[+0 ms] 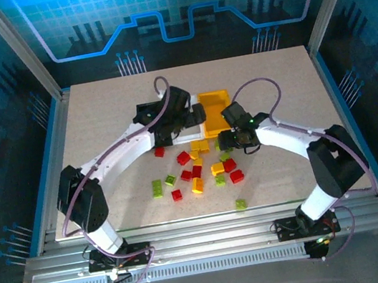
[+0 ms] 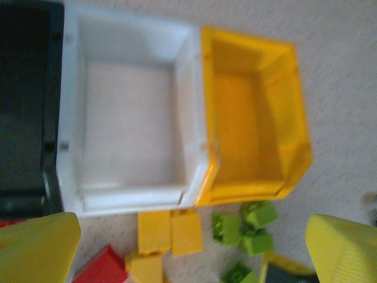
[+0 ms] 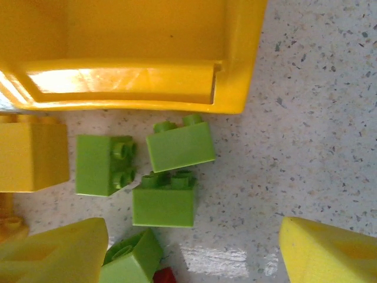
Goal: Sort the legos into containers by color
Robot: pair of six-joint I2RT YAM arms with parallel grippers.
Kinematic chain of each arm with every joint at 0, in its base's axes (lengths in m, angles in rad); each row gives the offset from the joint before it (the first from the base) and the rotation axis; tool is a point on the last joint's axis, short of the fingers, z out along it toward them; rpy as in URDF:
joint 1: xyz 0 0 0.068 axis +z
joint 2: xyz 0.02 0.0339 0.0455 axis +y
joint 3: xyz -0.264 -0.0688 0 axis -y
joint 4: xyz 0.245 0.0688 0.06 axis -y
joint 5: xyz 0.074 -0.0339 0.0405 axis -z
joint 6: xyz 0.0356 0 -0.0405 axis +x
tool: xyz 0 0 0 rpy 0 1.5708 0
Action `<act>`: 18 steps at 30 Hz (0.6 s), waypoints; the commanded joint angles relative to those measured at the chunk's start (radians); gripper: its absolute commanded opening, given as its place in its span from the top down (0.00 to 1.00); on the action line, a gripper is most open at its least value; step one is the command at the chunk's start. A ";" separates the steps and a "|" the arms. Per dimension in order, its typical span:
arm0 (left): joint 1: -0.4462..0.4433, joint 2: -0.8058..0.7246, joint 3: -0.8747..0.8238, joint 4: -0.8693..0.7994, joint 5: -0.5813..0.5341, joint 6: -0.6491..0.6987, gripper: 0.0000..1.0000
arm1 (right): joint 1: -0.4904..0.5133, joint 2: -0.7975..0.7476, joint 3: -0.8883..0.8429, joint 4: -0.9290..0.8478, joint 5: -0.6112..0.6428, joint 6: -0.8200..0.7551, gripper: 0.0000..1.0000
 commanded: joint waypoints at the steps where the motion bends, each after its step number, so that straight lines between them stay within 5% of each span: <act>1: 0.002 -0.049 -0.078 0.049 0.045 -0.032 0.01 | 0.004 0.022 0.042 0.003 0.037 0.030 0.26; 18: 0.002 -0.183 -0.214 0.058 0.008 -0.040 0.01 | -0.031 0.182 0.129 0.007 0.038 0.010 0.38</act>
